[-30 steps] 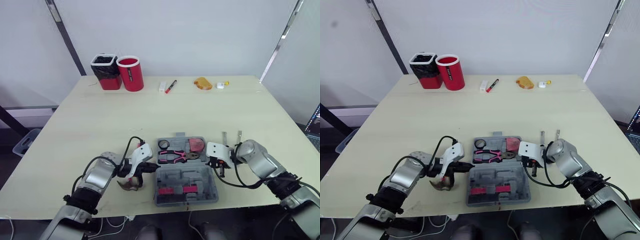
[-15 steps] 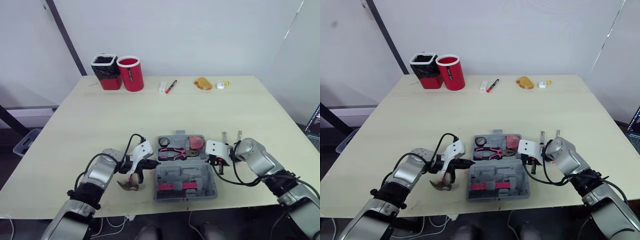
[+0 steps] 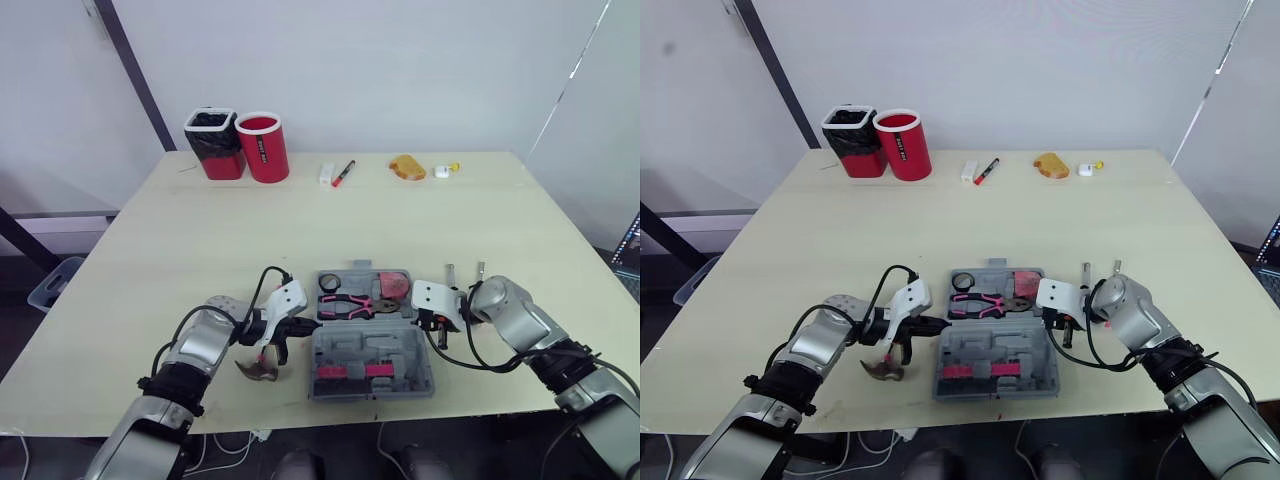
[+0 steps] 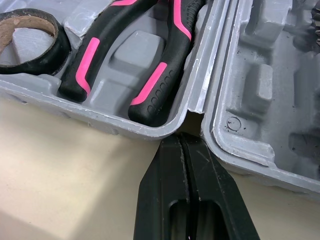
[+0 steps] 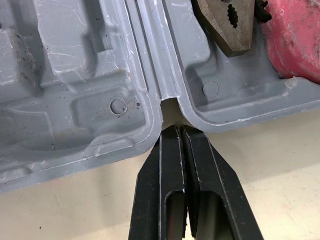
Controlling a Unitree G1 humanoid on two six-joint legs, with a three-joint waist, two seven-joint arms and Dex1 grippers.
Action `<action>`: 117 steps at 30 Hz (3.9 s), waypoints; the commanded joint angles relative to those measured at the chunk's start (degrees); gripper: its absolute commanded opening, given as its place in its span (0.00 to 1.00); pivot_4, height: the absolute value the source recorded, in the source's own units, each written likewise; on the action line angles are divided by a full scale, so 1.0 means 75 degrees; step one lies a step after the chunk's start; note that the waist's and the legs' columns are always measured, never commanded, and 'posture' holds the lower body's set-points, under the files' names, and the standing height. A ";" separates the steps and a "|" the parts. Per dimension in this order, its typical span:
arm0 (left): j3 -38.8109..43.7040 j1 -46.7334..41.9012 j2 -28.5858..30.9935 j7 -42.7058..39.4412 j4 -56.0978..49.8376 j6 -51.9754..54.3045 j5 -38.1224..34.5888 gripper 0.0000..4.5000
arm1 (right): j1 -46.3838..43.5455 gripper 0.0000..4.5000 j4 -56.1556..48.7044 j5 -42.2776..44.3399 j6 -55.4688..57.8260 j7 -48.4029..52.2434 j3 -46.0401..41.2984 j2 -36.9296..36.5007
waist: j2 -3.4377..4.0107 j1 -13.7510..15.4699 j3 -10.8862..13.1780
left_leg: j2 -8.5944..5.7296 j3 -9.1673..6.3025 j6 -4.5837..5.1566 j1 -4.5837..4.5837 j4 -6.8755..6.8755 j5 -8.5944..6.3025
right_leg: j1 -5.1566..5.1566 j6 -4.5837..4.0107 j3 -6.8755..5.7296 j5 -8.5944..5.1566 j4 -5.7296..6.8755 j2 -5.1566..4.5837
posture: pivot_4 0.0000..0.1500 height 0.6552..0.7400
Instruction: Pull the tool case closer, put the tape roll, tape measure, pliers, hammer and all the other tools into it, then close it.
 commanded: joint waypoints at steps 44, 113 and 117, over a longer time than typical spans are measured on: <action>0.6290 0.6379 0.0857 0.0472 -0.3719 0.0995 -0.4487 1.00 | 0.7715 0.99 -0.3574 0.5076 -0.1686 -0.0239 -0.8082 -0.0986 | 0.0030 0.0035 0.0021 | 0.0041 -0.0033 -0.0033 -0.0024 -0.0018 -0.0023 | -0.0029 0.0041 -0.0046 -0.0009 -0.0072 -0.0062 | 1.00 1.00; 0.4186 0.3460 0.0878 -0.1614 -0.4414 0.0529 -0.5635 1.00 | 0.1334 0.01 0.0024 0.2307 0.0832 -0.8524 -0.4592 0.3390 | 0.0047 -0.0052 0.0029 | 0.0013 -0.0028 -0.0002 -0.0085 -0.0007 -0.0002 | -0.0046 0.0013 -0.0037 0.0033 -0.0066 -0.0004 | 1.00 1.00; 0.4260 0.3505 0.0836 -0.1406 -0.4629 0.0846 -0.5963 1.00 | 0.1624 0.01 -0.1468 0.2582 0.1602 -0.7781 -0.4330 0.3079 | 0.0054 -0.0052 0.0033 | 0.0014 -0.0029 -0.0002 -0.0089 -0.0009 -0.0002 | -0.0047 0.0015 -0.0036 0.0034 -0.0068 -0.0005 | 1.00 1.00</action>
